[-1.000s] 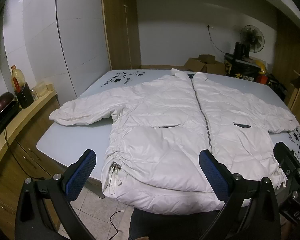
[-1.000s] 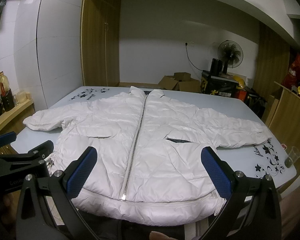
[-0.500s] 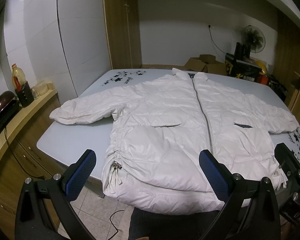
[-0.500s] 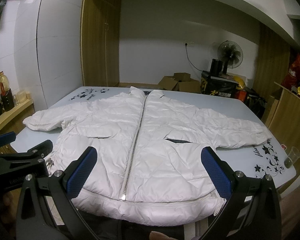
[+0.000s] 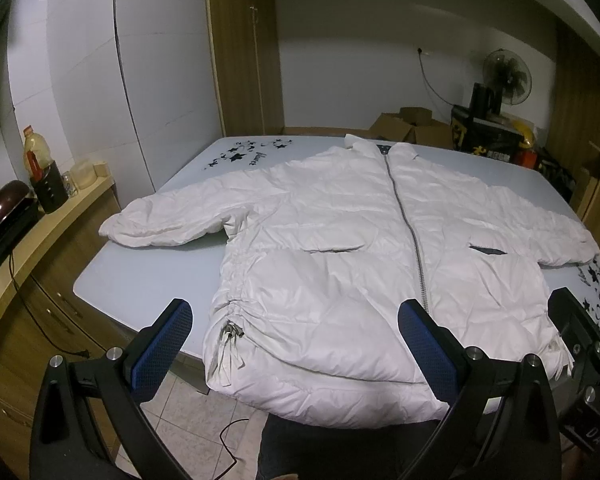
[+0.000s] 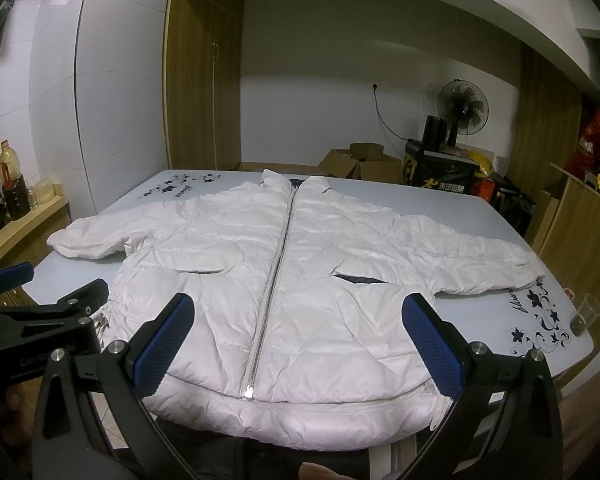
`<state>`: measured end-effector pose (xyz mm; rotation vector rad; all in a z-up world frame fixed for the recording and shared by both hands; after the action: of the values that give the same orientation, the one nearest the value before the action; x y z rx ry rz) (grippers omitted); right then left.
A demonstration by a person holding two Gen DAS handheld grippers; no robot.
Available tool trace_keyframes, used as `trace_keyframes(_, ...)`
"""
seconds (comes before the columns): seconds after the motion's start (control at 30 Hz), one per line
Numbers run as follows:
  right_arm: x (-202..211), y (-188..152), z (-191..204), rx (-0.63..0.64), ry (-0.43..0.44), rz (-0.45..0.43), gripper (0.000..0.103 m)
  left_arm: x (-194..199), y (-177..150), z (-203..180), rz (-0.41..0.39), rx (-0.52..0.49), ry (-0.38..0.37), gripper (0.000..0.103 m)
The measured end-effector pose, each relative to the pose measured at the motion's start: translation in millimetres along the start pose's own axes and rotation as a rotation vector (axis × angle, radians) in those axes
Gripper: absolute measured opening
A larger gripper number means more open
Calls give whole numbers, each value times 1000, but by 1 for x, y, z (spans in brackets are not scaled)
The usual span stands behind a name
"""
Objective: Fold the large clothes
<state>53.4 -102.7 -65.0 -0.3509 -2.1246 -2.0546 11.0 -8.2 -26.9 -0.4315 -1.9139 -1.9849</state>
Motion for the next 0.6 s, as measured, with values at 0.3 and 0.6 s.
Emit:
trace_keyframes(0.3, 0, 0, 0, -1, 0, 0, 103, 0, 1, 1, 4, -1, 0, 103)
trace_keyframes(0.6, -1, 0, 0, 0, 0, 2, 103, -1, 1, 1, 4, 2, 0, 103)
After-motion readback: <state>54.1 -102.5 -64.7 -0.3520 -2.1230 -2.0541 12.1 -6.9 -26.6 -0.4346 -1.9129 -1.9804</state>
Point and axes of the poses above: each gripper's, at about its wrist camera, not at the fingertips, and x roughly against the way its jaws point, z to its left, y to its top, the point moved 1 cm from there along -x, roughly the way its jaws point, and after that the axes turned 13 degrees about -z, right-handed, at the moved point
